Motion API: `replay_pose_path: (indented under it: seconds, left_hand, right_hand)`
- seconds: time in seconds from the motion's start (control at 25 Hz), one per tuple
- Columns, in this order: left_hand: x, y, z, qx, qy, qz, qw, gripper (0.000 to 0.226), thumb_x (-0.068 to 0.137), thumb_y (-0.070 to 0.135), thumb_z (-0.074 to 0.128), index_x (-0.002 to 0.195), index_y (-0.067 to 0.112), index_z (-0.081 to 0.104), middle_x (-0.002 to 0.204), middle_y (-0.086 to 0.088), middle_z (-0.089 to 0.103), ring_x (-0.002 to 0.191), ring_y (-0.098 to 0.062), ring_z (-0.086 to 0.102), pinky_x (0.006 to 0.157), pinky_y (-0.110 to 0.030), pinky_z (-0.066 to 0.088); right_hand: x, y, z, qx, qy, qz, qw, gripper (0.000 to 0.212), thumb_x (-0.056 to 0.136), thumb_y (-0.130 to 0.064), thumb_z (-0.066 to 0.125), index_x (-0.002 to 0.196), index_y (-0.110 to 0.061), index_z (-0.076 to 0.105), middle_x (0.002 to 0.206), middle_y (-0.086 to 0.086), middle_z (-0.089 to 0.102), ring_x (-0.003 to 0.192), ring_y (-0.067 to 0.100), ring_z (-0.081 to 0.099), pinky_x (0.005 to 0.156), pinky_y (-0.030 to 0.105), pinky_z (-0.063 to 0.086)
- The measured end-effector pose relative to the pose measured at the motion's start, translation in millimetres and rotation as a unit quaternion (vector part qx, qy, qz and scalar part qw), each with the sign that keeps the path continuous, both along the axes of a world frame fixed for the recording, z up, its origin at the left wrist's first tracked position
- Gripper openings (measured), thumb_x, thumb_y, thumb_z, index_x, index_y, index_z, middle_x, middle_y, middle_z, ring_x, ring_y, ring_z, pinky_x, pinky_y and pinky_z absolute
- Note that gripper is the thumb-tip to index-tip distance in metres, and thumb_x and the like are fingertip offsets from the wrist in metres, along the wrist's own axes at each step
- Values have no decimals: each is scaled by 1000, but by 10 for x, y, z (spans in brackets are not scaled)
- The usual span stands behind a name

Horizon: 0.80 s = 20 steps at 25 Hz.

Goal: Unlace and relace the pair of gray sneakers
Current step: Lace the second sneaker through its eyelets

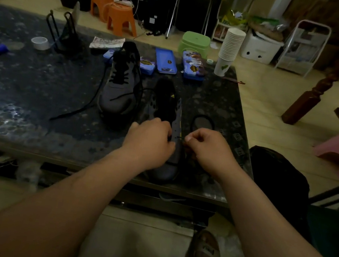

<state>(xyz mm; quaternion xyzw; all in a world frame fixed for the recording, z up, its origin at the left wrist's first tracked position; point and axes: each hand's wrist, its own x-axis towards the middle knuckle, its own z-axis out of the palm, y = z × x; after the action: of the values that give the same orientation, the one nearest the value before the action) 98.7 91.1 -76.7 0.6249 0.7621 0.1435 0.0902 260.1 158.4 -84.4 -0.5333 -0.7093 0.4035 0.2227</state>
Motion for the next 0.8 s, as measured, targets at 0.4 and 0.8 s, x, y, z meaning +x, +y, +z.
replay_pose_path:
  seconds: [0.4, 0.8]
  left_hand:
    - [-181, 231, -129, -52, -229, 13, 972, 15, 90, 35, 74, 81, 29, 63, 78, 6, 65, 79, -21, 66, 71, -34, 54]
    - [-70, 216, -126, -8, -213, 42, 976, 25, 92, 34, 71, 70, 25, 67, 68, 6, 64, 71, -16, 63, 62, -28, 44]
  right_hand:
    - [-112, 62, 26, 68, -93, 44, 992, 14, 97, -32, 68, 87, -22, 69, 75, -6, 68, 68, 10, 63, 63, 32, 49]
    - [-137, -111, 87, 120, -118, 11, 986, 18, 96, -33, 66, 81, -23, 60, 73, -4, 66, 68, 14, 64, 65, 40, 56]
